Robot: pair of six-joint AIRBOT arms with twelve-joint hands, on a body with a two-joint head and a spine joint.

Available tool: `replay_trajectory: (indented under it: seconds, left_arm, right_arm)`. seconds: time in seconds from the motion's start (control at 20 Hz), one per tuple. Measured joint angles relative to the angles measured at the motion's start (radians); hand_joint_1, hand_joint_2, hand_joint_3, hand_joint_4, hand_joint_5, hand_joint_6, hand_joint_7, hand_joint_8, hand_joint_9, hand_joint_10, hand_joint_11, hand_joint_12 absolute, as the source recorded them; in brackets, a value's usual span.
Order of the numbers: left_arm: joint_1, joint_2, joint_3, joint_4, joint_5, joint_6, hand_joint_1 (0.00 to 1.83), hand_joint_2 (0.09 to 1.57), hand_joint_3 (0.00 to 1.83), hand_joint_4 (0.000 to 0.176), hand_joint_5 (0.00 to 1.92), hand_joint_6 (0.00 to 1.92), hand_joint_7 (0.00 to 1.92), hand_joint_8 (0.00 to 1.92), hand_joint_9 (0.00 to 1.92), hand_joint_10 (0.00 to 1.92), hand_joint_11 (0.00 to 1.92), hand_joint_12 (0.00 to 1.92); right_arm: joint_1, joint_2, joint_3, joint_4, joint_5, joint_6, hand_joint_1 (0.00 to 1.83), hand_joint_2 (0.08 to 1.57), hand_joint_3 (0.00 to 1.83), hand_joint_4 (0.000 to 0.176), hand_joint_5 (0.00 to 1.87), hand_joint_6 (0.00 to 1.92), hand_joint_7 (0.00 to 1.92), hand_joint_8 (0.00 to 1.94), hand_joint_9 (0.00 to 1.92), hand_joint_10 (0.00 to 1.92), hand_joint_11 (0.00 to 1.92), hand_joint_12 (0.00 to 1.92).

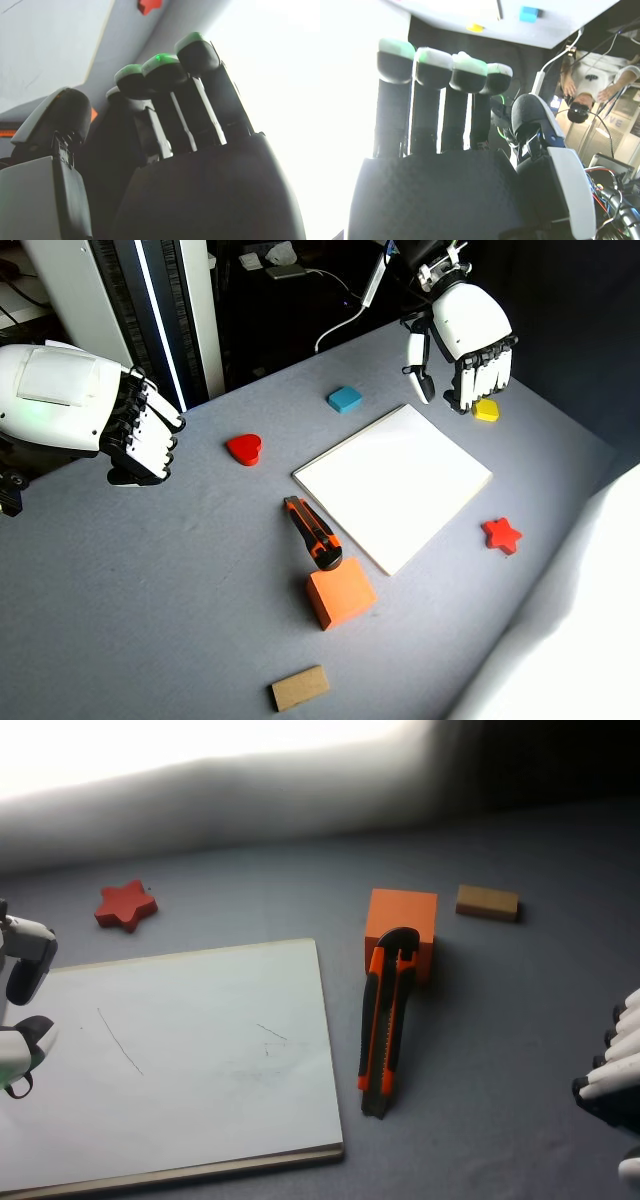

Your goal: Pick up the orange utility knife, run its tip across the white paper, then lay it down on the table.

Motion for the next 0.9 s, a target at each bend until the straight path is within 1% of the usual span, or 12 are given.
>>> replay_trajectory:
  seconds: [0.05,0.1,0.15,0.25,0.3,0.35,0.5,0.65,0.75,0.8,0.85,0.9]
  left_arm:
    - [0.003,0.000,0.000,-0.003,0.000,0.002,0.31,1.19,0.23,0.037,0.00,0.04,0.06,0.06,0.03,0.11,0.00,0.59]
    - [0.006,0.000,-0.001,-0.013,0.005,0.003,0.31,1.27,0.05,0.035,0.02,0.01,0.07,0.00,0.05,0.03,0.00,0.54]
    - [0.011,-0.001,-0.001,-0.007,0.002,0.003,0.33,1.28,0.02,0.036,0.02,0.00,0.07,0.00,0.06,0.01,0.00,0.51]
    - [0.012,-0.001,-0.001,-0.004,-0.001,0.003,0.37,1.27,0.01,0.037,0.03,0.00,0.08,0.00,0.06,0.01,0.00,0.49]
    - [0.015,-0.001,-0.001,-0.006,0.000,0.003,0.43,1.27,0.01,0.034,0.01,0.00,0.06,0.00,0.06,0.01,0.00,0.52]
    - [0.015,-0.001,-0.001,-0.011,0.003,0.003,0.50,1.27,0.00,0.029,0.00,0.00,0.05,0.00,0.04,0.00,0.00,0.47]
    - [0.011,-0.001,-0.013,-0.013,-0.003,0.008,0.47,1.27,0.00,0.018,0.00,0.00,0.04,0.00,0.05,0.00,0.00,0.40]
    - [0.001,-0.004,-0.026,-0.009,-0.001,0.026,0.47,1.26,0.00,0.026,0.00,0.00,0.03,0.00,0.04,0.00,0.00,0.35]
    - [-0.001,-0.007,-0.026,-0.039,-0.004,0.042,0.44,1.26,0.00,0.026,0.00,0.00,0.02,0.00,0.03,0.00,0.00,0.34]
    - [0.000,-0.007,-0.026,-0.045,-0.004,0.044,0.44,1.26,0.00,0.026,0.00,0.00,0.02,0.00,0.02,0.00,0.00,0.29]
    - [0.000,-0.008,-0.024,-0.045,-0.004,0.044,0.44,1.26,0.00,0.026,0.00,0.00,0.02,0.00,0.02,0.00,0.00,0.29]
    - [0.000,-0.007,-0.024,-0.040,-0.005,0.044,0.45,1.25,0.00,0.029,0.00,0.00,0.05,0.01,0.05,0.01,0.00,0.36]
  right_arm:
    - [0.000,0.000,0.000,0.000,-0.001,0.000,0.11,1.09,0.29,0.000,0.00,0.03,0.03,0.06,0.01,0.06,0.00,0.00]
    - [-0.006,0.000,0.000,0.006,-0.007,-0.007,0.11,1.19,0.08,0.000,0.00,0.00,0.05,0.01,0.02,0.03,0.00,0.00]
    - [-0.007,0.000,0.000,0.010,-0.019,-0.012,0.10,1.20,0.05,0.000,0.01,0.01,0.06,0.01,0.02,0.03,0.00,0.00]
    - [-0.007,0.000,0.000,0.035,-0.019,-0.023,0.12,1.21,0.05,0.000,0.02,0.01,0.07,0.01,0.03,0.03,0.00,0.00]
    - [-0.006,0.000,0.000,0.048,-0.022,-0.033,0.06,1.22,0.04,0.000,0.00,0.00,0.04,0.00,0.02,0.02,0.00,0.00]
    - [-0.005,0.000,0.001,0.046,-0.024,-0.048,0.10,1.22,0.04,0.000,0.00,0.00,0.01,0.00,0.00,0.00,0.00,0.00]
    - [0.044,-0.031,0.023,0.040,-0.005,-0.132,0.19,1.18,0.02,0.000,0.00,0.00,0.00,0.00,0.00,0.00,0.00,0.00]
    - [0.129,-0.100,0.084,-0.034,0.010,-0.134,0.54,1.11,0.00,0.000,0.00,0.00,0.00,0.00,0.00,0.00,0.00,0.00]
    - [0.211,-0.176,0.177,-0.234,-0.006,-0.119,0.97,1.07,0.00,0.000,0.00,0.00,0.00,0.00,0.00,0.00,0.00,0.00]
    - [0.254,-0.202,0.206,-0.305,-0.024,-0.097,1.07,1.05,0.00,0.000,0.00,0.00,0.00,0.00,0.00,0.00,0.00,0.00]
    - [0.303,-0.229,0.229,-0.358,-0.049,-0.072,1.07,1.05,0.00,0.000,0.00,0.00,0.00,0.00,0.00,0.00,0.00,0.00]
    - [0.359,-0.261,0.251,-0.384,-0.091,-0.025,1.12,1.08,0.00,0.000,0.00,0.00,0.00,0.00,0.00,0.00,0.00,0.00]
